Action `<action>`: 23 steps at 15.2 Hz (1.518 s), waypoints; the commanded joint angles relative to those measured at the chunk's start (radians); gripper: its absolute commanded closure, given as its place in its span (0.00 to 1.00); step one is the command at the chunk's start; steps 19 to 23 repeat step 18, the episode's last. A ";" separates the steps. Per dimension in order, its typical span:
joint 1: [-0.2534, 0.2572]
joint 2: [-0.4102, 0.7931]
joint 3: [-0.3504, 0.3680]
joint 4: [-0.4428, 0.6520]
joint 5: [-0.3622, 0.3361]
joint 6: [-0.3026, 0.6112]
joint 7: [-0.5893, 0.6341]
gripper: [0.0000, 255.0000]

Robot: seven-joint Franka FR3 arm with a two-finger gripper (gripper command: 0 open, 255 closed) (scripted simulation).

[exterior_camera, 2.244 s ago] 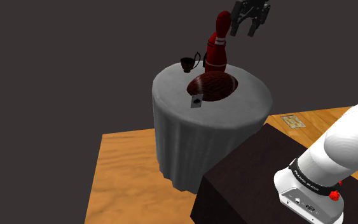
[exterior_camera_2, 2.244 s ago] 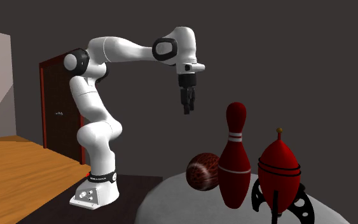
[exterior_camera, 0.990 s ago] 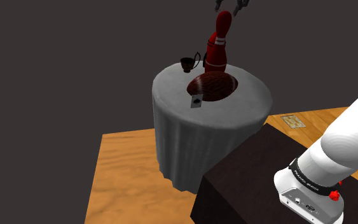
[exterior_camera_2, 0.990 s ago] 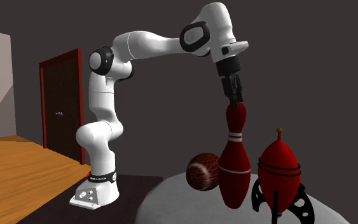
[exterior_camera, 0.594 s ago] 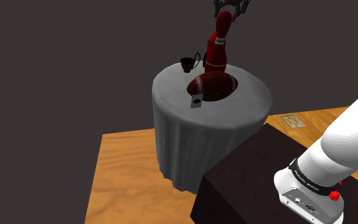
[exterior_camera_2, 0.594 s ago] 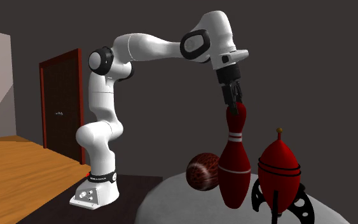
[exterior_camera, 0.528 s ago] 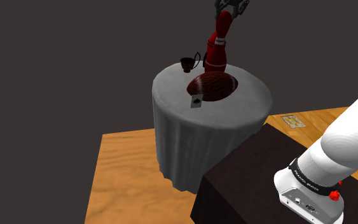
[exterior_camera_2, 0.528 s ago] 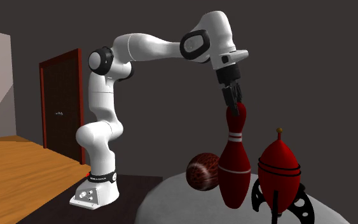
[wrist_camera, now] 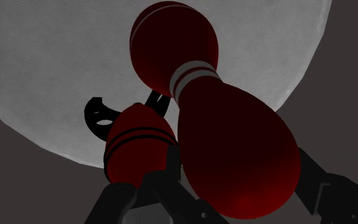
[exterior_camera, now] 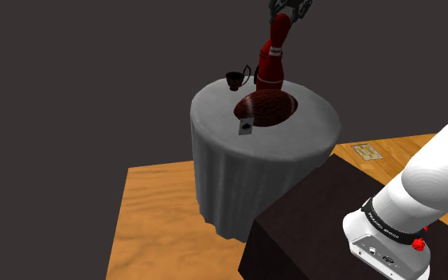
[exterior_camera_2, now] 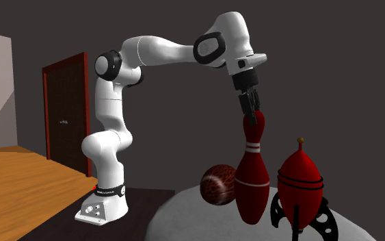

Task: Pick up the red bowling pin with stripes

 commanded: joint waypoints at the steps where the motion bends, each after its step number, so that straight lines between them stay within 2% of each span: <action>1: 0.000 0.003 0.000 -0.001 0.000 0.003 0.000 1.00; 16: -0.006 0.053 -0.005 0.265 0.001 -0.213 0.025 1.00; 23: -0.007 0.054 -0.005 0.268 0.001 -0.215 0.026 1.00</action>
